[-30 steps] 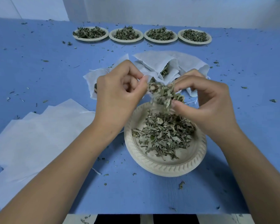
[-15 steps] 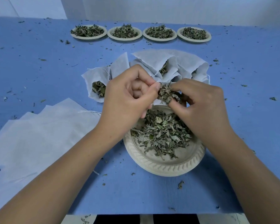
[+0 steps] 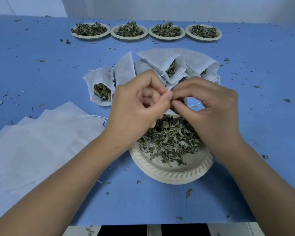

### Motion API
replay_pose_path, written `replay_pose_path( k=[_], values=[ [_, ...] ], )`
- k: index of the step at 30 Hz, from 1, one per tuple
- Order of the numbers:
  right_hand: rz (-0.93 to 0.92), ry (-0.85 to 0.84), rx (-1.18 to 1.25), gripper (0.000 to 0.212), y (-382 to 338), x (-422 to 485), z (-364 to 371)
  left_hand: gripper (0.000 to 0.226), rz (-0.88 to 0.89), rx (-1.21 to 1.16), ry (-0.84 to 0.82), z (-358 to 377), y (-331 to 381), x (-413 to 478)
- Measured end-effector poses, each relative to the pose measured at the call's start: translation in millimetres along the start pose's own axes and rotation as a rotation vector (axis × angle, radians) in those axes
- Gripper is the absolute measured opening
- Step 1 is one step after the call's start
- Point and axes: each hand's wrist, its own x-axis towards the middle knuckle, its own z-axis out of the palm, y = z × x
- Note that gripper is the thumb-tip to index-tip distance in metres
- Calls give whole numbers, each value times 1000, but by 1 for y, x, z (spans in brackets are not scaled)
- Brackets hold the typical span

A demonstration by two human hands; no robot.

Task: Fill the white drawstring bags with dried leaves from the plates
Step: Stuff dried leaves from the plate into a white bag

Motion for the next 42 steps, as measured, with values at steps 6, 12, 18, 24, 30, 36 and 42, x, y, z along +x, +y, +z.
replay_pose_path(
  k=[6, 12, 18, 24, 30, 36, 42],
  values=[
    [-32, -61, -117, 19, 4, 2, -7, 21, -53, -51, 83, -3, 1, 4],
    [-15, -335, -245, 39, -4, 1, -5, 22, -45, -124, 51, -4, 6, 4],
    [2, -157, -133, 28, 1, 5, -15, 21, -70, -101, 122, -8, 6, 7],
    [-167, -134, -428, 10, 7, 7, -13, 23, -68, -104, 156, -10, 7, 8],
    [-182, -146, -399, 18, 6, 6, -10, 22, -78, -105, 129, -9, 7, 9],
    [-183, -419, -394, 23, 1, 2, -6, 21, -60, -109, 18, -4, 6, 5],
    [-158, -357, -356, 40, 0, 5, -14, 22, -67, -118, 42, -6, 7, 7]
  ],
)
